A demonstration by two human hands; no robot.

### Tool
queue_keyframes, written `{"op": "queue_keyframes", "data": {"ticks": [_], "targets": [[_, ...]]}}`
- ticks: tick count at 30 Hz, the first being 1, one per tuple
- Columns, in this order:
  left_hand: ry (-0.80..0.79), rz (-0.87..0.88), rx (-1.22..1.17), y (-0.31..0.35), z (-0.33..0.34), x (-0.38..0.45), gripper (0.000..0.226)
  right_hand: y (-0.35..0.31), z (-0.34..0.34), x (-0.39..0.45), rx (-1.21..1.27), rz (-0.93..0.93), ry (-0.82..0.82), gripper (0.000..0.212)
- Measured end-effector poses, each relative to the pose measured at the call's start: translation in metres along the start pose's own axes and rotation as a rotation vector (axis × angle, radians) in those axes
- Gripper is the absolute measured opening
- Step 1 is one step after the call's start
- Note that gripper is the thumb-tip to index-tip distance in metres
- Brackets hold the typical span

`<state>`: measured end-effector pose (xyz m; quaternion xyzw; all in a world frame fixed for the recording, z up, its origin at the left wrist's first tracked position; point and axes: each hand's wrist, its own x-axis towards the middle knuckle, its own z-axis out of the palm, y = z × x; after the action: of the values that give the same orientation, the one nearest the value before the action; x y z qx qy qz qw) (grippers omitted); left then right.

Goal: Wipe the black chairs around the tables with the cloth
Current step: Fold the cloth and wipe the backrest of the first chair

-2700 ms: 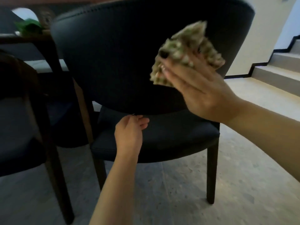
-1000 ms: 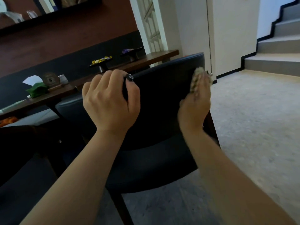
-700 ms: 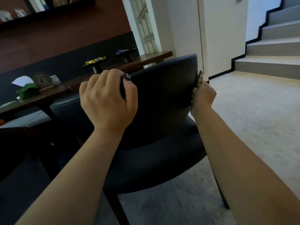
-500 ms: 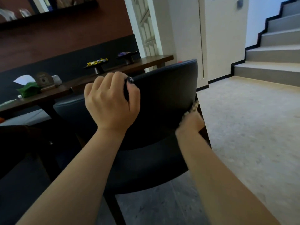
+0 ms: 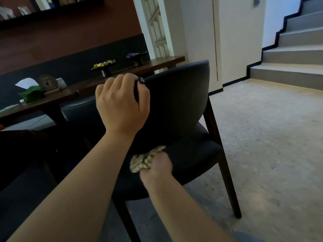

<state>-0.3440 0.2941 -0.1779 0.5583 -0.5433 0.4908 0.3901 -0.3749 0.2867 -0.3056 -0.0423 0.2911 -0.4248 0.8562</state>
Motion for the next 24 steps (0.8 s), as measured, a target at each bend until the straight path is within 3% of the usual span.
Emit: {"op": "queue_keyframes", "data": {"ticks": [2, 4, 6, 12, 17, 21, 24], "targets": [[-0.009, -0.003, -0.005, 0.000, -0.001, 0.000, 0.025, -0.028, -0.013, -0.002, 0.067, -0.216, 0.045, 0.041], [-0.009, -0.009, -0.007, 0.002, -0.002, 0.000, 0.025, -0.061, -0.018, 0.002, -0.001, -0.529, 0.079, 0.031], [-0.007, -0.004, -0.012, 0.001, -0.001, 0.000, 0.025, -0.093, -0.012, 0.013, -0.085, -0.739, 0.040, 0.039], [0.022, 0.014, 0.017, -0.001, 0.004, -0.003, 0.025, -0.142, 0.002, 0.051, -0.367, -1.027, 0.073, 0.037], [0.081, 0.019, 0.036, -0.004, 0.010, -0.002, 0.024, -0.090, 0.001, 0.049, -0.368, -1.244, 0.044, 0.054], [0.101, 0.048, 0.065, -0.006, 0.012, -0.004, 0.024, -0.019, -0.005, 0.052, -0.687, -1.567, -0.087, 0.064], [0.112, 0.059, 0.072, -0.007, 0.012, -0.003, 0.023, 0.013, -0.011, 0.060, -1.011, -1.810, -0.207, 0.058]]}}
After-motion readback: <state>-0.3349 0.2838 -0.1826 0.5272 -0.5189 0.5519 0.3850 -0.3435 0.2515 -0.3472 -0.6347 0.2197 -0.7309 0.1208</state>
